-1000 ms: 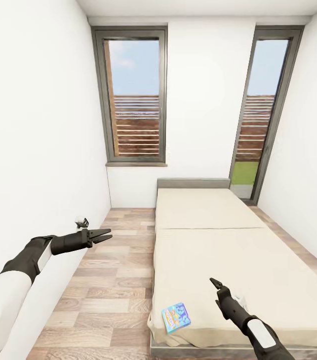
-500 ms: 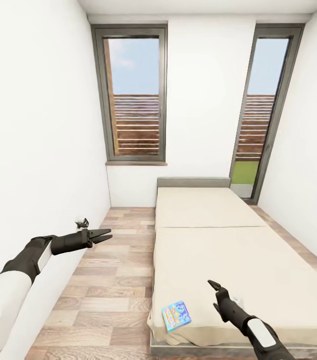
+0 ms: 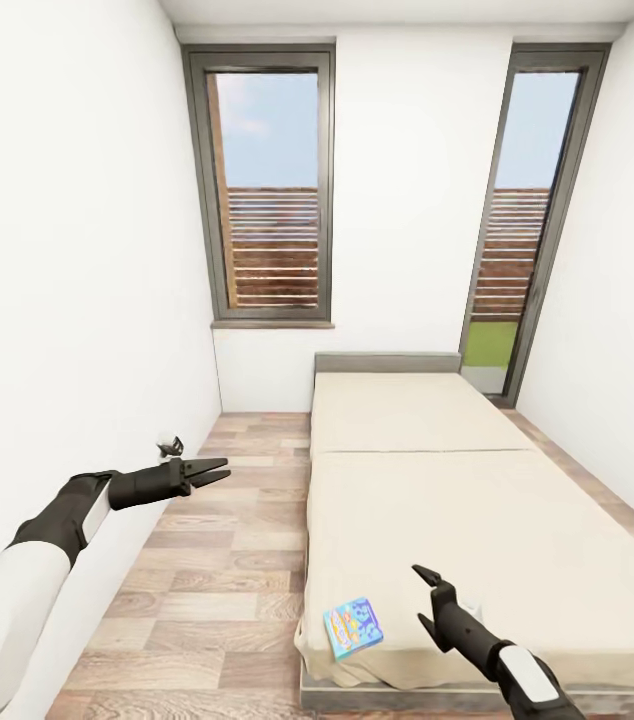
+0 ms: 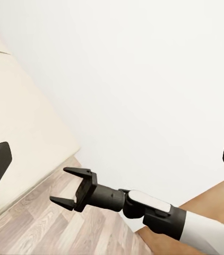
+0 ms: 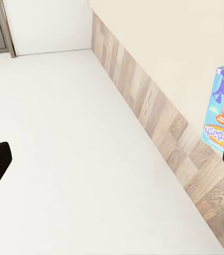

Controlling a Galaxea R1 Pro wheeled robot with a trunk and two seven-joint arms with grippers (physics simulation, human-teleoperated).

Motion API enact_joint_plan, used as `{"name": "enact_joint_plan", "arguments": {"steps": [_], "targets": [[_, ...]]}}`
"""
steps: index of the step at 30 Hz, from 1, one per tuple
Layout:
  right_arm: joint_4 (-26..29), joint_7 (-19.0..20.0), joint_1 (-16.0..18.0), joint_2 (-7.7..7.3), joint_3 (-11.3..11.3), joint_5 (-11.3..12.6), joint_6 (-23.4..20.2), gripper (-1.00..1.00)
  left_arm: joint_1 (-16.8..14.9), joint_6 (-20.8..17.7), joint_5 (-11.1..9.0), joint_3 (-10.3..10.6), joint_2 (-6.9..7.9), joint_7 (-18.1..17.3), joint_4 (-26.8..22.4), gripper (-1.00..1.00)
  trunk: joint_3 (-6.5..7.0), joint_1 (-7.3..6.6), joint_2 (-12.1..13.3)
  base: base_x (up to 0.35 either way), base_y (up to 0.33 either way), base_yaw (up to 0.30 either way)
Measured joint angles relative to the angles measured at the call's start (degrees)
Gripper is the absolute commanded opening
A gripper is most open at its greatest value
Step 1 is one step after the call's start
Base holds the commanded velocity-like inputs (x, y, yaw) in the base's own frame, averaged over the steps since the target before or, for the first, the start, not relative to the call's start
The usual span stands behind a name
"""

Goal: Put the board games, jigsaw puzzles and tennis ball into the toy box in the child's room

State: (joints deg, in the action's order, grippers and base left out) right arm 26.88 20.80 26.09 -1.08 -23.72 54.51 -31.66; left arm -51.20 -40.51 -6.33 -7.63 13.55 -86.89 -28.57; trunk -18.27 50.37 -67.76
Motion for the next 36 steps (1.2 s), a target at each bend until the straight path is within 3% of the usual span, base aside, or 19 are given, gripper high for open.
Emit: {"name": "enact_joint_plan", "arguments": {"steps": [11, 17, 23, 36], "targets": [[-0.2, 0.0, -0.1, 0.17, 1.3, -0.5, -0.1, 1.0, 0.0, 0.1, 0.1, 0.1, -0.1, 0.1, 0.0, 1.0, -1.98, 2.42, -4.4, 0.0, 0.0, 0.0], [-0.2, 0.0, 0.0, -0.35, 8.9, -0.5, -0.8, 1.0, 0.0, 0.1, 0.1, 0.1, -0.11, 0.2, 0.0, 1.0, -3.05, 3.74, -6.8, 0.0, 0.0, 0.0], [0.0, 0.0, 0.0, -0.48, 12.6, -0.4, -2.7, 1.0, 0.0, 0.1, 0.1, 0.2, -0.07, 0.5, 0.0, 1.0, -4.13, 5.05, -9.2, 0.0, 0.0, 0.0], [-0.2, 0.0, 0.3, -0.47, 13.4, -0.3, -3.7, 1.0, 0.0, 0.1, 0.1, 0.2, -0.02, 0.5, 0.0, 1.0, -6.47, 7.91, -14.4, 0.0, 0.0, 0.0]]}}
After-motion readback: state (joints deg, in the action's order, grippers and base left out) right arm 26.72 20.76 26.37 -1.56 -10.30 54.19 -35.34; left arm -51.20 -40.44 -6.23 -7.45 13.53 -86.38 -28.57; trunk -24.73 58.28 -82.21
